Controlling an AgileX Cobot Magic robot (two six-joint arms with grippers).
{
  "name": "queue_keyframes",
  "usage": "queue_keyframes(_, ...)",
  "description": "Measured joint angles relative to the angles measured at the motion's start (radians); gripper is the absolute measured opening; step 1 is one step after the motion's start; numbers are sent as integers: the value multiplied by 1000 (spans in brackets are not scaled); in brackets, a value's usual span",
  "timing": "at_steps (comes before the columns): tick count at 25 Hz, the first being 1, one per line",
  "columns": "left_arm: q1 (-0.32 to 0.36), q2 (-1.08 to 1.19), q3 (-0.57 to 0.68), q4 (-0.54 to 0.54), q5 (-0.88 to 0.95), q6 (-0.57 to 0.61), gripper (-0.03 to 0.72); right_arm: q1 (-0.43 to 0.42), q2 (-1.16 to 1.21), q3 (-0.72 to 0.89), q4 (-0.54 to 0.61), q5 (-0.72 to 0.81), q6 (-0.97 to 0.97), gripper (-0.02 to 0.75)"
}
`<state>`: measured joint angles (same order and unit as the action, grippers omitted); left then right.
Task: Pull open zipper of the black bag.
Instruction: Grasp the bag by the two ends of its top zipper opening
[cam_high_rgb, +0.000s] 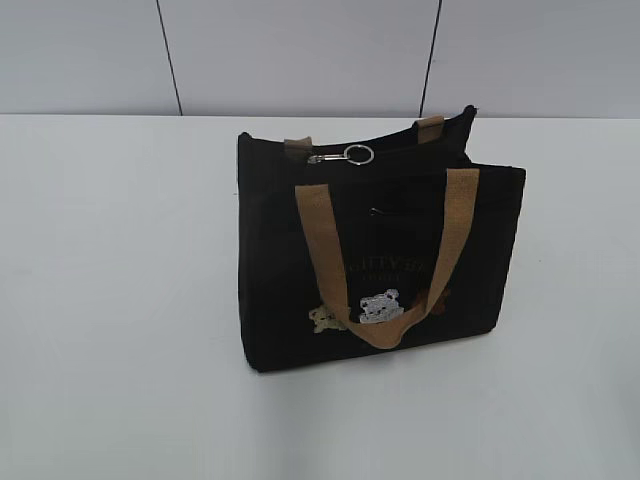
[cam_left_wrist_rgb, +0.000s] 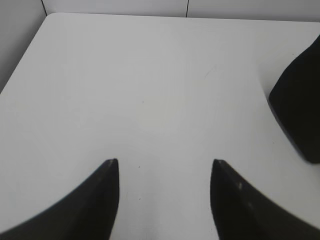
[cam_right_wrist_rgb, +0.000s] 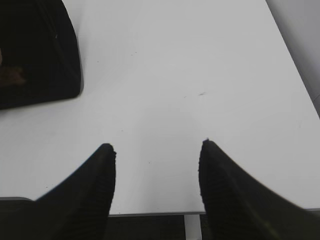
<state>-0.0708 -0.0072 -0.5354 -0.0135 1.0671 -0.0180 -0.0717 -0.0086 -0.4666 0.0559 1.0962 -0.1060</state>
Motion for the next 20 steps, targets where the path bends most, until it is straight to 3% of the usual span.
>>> queue_keyframes(20, 0, 0, 0, 0, 0, 0, 436, 0, 0, 0, 0, 0, 0, 410)
